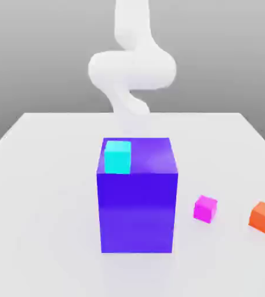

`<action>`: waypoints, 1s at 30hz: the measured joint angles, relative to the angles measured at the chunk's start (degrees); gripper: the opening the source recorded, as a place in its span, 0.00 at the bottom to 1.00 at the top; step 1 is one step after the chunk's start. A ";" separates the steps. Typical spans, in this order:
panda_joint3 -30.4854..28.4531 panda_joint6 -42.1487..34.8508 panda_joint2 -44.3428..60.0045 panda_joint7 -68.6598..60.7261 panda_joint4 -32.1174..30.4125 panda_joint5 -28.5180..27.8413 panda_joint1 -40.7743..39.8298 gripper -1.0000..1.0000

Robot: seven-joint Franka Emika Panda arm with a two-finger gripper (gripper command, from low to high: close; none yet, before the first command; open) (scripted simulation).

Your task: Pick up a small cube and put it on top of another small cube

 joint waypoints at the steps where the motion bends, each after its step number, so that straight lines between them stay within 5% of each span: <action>1: 0.19 1.55 1.84 -1.23 -1.77 0.53 1.40 0.50; 19: 10.13 29.71 35.60 -18.62 -33.09 3.75 24.43 0.50; 23: 9.85 36.21 43.61 -16.57 -34.01 -1.07 25.17 0.50; 28: 1.34 44.64 53.86 -13.74 -32.33 -5.00 32.92 0.50; 29: 0.23 46.06 55.57 -13.65 -32.07 -4.94 34.13 0.00; 30: 0.23 46.06 55.57 -13.65 -32.07 -4.94 34.13 0.00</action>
